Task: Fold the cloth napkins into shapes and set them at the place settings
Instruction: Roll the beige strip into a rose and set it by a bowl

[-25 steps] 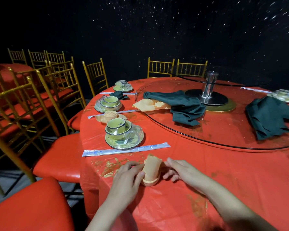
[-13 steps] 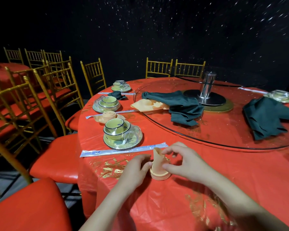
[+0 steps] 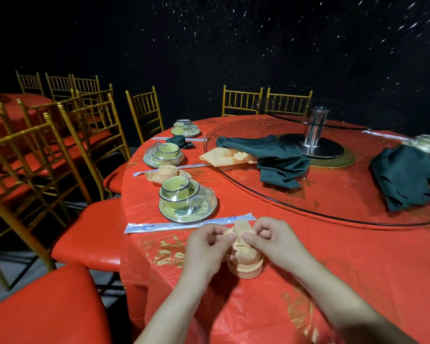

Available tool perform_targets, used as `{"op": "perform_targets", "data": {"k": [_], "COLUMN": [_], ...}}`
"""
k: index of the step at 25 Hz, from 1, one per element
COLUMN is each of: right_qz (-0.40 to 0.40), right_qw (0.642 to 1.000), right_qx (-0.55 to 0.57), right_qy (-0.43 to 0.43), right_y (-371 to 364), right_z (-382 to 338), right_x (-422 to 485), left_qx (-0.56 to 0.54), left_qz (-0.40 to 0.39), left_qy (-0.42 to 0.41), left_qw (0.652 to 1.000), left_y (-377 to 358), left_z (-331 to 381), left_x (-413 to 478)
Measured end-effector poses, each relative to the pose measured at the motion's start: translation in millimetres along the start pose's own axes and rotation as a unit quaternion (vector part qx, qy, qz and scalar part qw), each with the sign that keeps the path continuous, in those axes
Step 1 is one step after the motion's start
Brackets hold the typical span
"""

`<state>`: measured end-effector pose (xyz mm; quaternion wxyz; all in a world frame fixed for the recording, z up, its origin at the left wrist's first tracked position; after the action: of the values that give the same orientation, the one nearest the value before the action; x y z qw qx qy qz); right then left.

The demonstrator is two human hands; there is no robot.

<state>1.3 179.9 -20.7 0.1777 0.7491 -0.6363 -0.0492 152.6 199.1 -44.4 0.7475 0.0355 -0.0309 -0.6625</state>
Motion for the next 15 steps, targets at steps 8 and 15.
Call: {"op": "perform_targets", "data": {"k": [8,15], "right_qz": [0.122,0.078], "right_qw": [0.991,0.982], "right_qx": [0.038,-0.131], "right_qy": [0.047,0.111], "right_y": [5.7,-11.6], "right_z": [21.2,7.6], "right_x": [-24.8,-34.4], "left_qx": [-0.19,-0.04], "left_qz": [0.011,0.055], "left_qy": [0.178,0.034], "left_qw": [0.965,0.997], "left_y": [-12.2,-25.9], "left_z": [-17.1,-10.5], "left_x": [-7.8,-7.3]}}
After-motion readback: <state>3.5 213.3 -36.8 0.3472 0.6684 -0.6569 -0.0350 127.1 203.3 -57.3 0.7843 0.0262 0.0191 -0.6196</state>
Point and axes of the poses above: each hand's wrist, its own x-axis towards the middle knuckle, its own y-axis out of the back of the hand, z = x × y, the point moved 4 cm from there along x, towards the middle knuckle, and after that the axes turned 9 degrees about x, right-handed, at the moved point
